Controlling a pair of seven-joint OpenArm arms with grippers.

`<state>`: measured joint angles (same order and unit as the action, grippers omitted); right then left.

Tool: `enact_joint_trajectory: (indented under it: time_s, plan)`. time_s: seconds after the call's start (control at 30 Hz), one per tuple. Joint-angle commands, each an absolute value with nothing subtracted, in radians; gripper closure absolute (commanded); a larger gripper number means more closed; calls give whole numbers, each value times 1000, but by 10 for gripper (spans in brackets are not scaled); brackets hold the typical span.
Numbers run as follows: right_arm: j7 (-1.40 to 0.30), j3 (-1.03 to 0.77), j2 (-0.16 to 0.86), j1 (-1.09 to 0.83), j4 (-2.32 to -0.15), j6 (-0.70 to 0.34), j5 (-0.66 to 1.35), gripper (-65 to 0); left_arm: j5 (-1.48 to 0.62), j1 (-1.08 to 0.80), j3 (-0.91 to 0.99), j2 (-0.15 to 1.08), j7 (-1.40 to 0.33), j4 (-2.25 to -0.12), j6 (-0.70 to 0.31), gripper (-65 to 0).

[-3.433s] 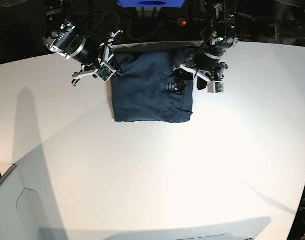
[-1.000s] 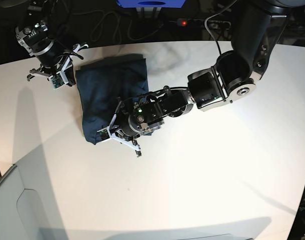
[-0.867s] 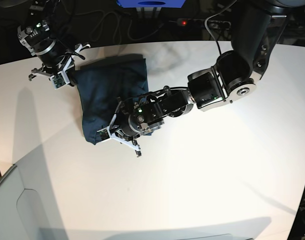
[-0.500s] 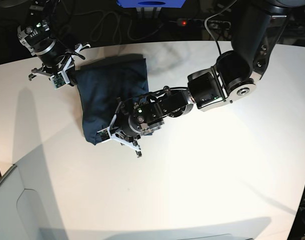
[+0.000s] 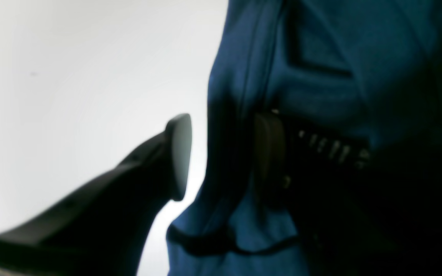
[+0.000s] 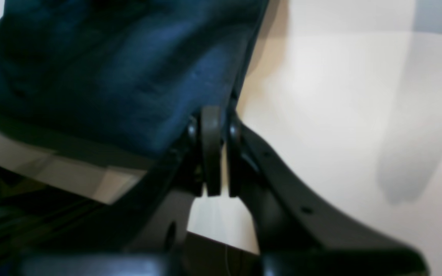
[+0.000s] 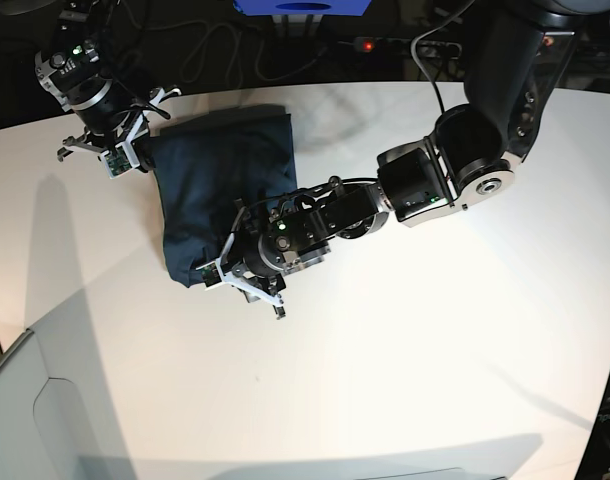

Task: Fold the T-shirt properly
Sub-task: 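Press the stack's edge flat with the left gripper and release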

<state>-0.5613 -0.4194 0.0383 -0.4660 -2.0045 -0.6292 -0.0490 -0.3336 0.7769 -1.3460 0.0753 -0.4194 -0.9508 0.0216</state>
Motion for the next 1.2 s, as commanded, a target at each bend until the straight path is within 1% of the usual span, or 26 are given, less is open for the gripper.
enact_joint_trajectory:
  time_s: [0.0,0.2,0.33,0.4,0.5,0.77,0.9,1.17]
  plan:
    - [-539,-423,44,-463,-2018,-644,-38,-1,-337,799,-1346,74,-447,-958,8,-255]
    - [-539,-423,45,-463,-2018,-644,-38,-1,-337,800,-1346,74,-447,-960,8,-262]
    - [-539,-423,47,-449,-2017,-644,-38,-1,-337,796,-1294,74,-447,-960,2,-316]
    - [-539,-423,47,-447,-2017,-644,-38,-1,-337,792,-1247,74,-447,-960,1,-328]
    - [-539,-423,45,-446,-2017,-644,-38,-1,-337,791,-1194,74,-449,-960,-1,-328]
    - [-539,-423,45,-444,-2017,-642,-38,-1,-337,791,-1165,76,-449,-960,-1,-330]
    - [-539,-423,45,-444,-2017,-642,-38,-1,-337,769,-1116,88,-449,-961,-1,-332]
    - [-539,-423,44,-444,-2017,-642,-38,-1,-338,687,-931,147,-449,-1122,-1,-332]
